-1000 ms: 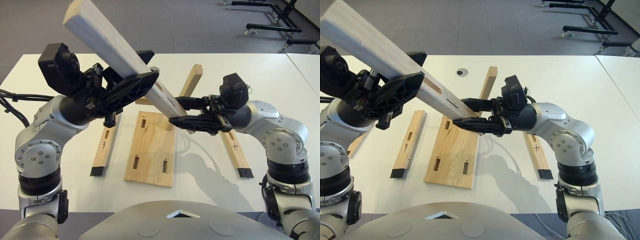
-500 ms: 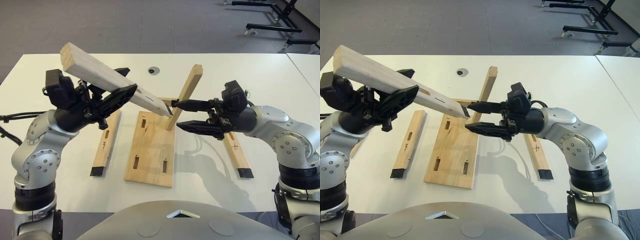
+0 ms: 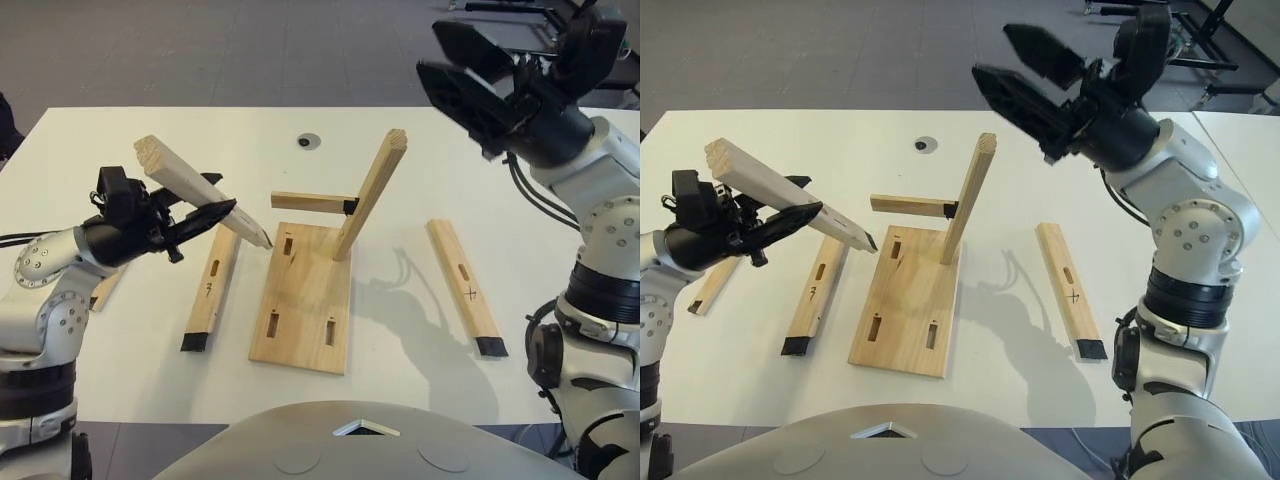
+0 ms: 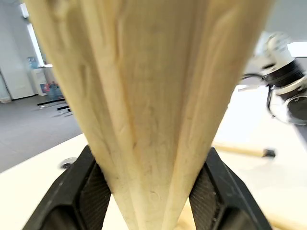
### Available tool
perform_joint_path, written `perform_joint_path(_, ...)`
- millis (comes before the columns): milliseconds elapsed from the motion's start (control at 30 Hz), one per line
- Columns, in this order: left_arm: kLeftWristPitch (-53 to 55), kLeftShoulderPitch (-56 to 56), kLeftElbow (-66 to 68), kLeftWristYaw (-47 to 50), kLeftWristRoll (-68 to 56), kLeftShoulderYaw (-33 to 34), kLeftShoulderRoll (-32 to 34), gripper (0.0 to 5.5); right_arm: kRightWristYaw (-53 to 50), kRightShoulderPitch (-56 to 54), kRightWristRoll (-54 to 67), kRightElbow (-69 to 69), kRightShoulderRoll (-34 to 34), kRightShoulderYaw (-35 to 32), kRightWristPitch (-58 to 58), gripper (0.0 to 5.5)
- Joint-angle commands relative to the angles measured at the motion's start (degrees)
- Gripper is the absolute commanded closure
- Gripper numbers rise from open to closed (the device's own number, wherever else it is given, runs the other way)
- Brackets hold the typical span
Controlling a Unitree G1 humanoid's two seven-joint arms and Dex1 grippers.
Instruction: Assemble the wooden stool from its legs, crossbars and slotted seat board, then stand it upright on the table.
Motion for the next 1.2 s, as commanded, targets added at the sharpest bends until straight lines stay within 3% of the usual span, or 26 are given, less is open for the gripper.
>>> perform_joint_path(33, -9.8, -4.1, 7.4, -1.7, 7.9, -4.1, -3.4, 3.47, -2.8, -1.6, -8.0, 2.8, 2.7, 4.2, -3.5, 0.71)
perform_joint_path(300, -15.0, -2.8, 7.6, -5.5, 9.3, -8.1, -6.3, 3.47, -1.9, -0.5, -10.4, 2.2, 4.9, 5.5, -3.7, 0.71)
perform_joint_path(633, -19.9, -3.4, 10.1, -6.9, 4.2, -3.4, -10.0, 3.47, 0.2, -0.5, -11.7, 2.9, 5.0, 6.5, -3.2, 0.71)
perform_joint_path(833, -18.3, -0.3, 11.9, -11.0, 4.3, -5.7, -9.8, 3.47, 1.5, -1.8, -11.9, 4.1, 4.5, 6.6, -2.7, 0.71)
perform_joint_path(1200, -20.6, -9.1, 16.2, -13.5, 9.2, -10.5, -10.0, 3.47, 3.3, -4.0, -10.3, 5.1, 2.9, 6.6, 2.4, 0.71)
